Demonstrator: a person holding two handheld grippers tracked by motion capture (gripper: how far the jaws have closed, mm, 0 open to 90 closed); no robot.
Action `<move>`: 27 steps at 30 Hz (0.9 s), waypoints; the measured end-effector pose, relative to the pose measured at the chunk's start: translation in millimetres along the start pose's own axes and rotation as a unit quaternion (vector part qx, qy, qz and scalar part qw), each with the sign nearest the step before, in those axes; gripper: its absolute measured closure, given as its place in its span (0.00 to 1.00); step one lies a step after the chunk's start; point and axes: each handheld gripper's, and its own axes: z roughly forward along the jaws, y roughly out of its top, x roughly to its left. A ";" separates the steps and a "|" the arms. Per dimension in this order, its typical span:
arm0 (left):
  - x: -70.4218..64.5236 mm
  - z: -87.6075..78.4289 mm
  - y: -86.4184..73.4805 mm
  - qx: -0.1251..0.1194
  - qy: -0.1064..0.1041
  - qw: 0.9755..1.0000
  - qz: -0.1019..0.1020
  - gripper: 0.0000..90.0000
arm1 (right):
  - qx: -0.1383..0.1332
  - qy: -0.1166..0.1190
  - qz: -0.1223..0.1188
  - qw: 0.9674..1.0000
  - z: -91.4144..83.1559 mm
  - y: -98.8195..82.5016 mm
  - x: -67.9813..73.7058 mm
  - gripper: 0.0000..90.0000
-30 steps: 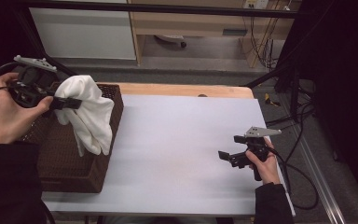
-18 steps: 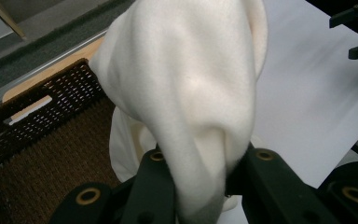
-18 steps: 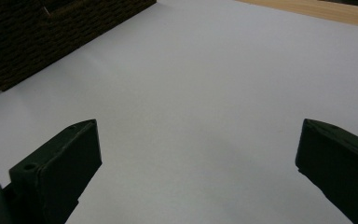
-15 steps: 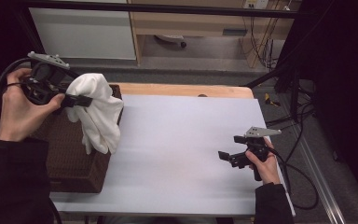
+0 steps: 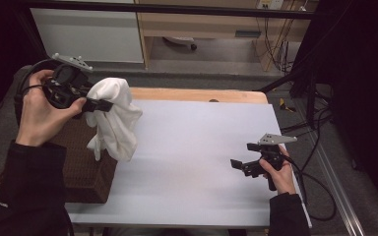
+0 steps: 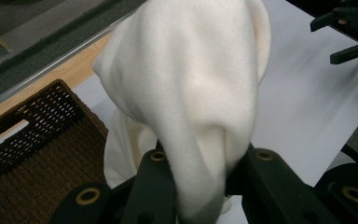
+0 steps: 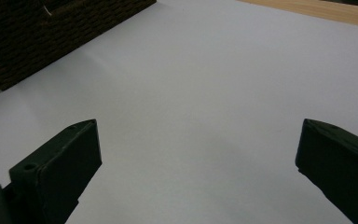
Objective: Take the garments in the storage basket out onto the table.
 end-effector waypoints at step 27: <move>-30.2 23.8 31.7 0.006 -0.021 0.999 0.037 0.87 | 0.000 0.000 -0.002 1.000 -0.3 -0.1 -0.2 0.01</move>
